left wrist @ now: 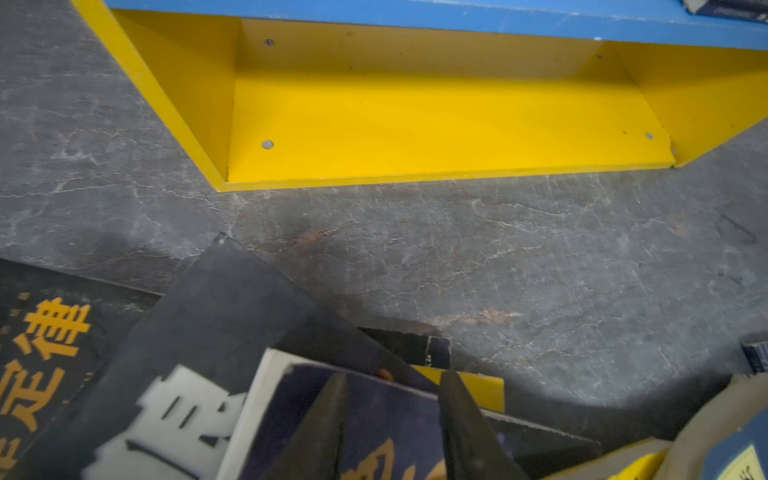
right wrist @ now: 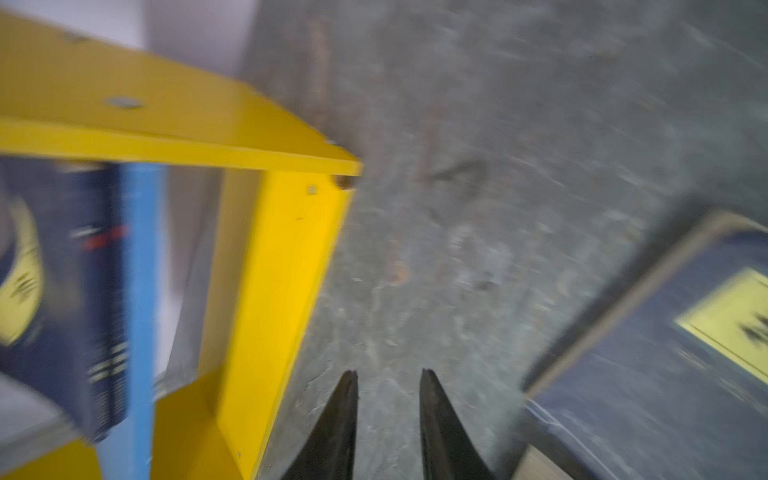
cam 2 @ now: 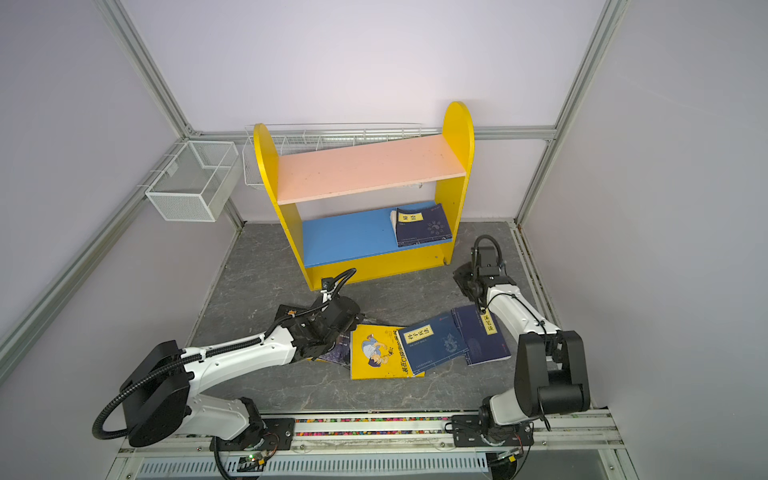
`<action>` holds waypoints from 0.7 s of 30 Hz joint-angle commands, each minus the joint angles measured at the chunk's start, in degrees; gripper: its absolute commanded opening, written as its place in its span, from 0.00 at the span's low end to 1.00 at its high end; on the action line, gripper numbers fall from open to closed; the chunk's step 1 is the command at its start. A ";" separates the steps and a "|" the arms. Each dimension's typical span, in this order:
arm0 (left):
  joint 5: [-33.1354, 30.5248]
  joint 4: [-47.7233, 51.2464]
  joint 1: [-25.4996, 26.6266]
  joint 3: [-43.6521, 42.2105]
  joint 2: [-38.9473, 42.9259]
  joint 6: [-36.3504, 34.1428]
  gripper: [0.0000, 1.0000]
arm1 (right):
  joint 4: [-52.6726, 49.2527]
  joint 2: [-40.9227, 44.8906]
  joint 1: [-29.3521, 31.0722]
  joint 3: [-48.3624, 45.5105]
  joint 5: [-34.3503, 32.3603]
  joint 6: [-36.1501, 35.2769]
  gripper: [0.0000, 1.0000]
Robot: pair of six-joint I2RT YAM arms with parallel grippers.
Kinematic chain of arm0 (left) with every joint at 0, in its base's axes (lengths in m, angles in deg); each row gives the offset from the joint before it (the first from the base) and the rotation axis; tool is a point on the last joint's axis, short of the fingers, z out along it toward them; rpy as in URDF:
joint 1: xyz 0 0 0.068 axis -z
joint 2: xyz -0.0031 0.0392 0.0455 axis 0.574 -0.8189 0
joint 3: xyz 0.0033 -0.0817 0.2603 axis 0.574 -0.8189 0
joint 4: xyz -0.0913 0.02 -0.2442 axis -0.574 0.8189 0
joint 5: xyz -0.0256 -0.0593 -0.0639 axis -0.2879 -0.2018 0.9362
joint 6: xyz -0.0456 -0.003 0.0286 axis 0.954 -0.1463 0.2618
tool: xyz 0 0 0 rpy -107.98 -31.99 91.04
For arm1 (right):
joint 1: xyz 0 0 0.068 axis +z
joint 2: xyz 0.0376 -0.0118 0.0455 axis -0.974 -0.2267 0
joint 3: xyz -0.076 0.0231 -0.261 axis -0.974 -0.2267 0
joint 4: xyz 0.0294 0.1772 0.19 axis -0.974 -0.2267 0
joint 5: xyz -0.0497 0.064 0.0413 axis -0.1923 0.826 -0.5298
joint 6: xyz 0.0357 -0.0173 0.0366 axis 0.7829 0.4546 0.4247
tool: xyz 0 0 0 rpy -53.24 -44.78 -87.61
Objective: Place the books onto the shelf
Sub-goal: 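Reach both grippers down to the dark blue book with a figure cover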
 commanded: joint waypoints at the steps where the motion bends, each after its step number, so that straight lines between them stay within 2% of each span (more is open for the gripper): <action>1: 3.79 -2.14 0.58 2.54 -1.77 -4.53 0.38 | -0.59 5.13 0.83 -6.67 1.04 14.83 0.49; 3: 6.18 -4.50 1.21 3.03 -2.49 -7.71 0.43 | -6.57 8.84 1.47 -8.13 -0.71 14.00 0.59; 7: 11.59 -8.13 2.96 5.12 -4.62 -13.16 0.53 | -19.38 16.77 2.26 -9.92 -3.31 9.78 0.71; 12: 18.41 -9.56 5.76 10.11 -10.29 -19.61 0.58 | -29.78 25.95 2.34 -14.47 -0.11 9.05 0.81; 16: 25.11 -9.24 6.28 15.72 -16.95 -21.59 0.58 | -26.47 32.55 3.40 -24.25 9.04 16.85 0.81; 18: 26.42 -8.58 6.36 18.39 -20.24 -21.91 0.58 | -23.77 35.24 5.15 -28.12 10.36 21.74 0.80; 21: 28.31 -6.48 6.37 22.55 -24.87 -22.79 0.56 | -21.51 37.74 6.82 -31.21 10.23 24.86 0.79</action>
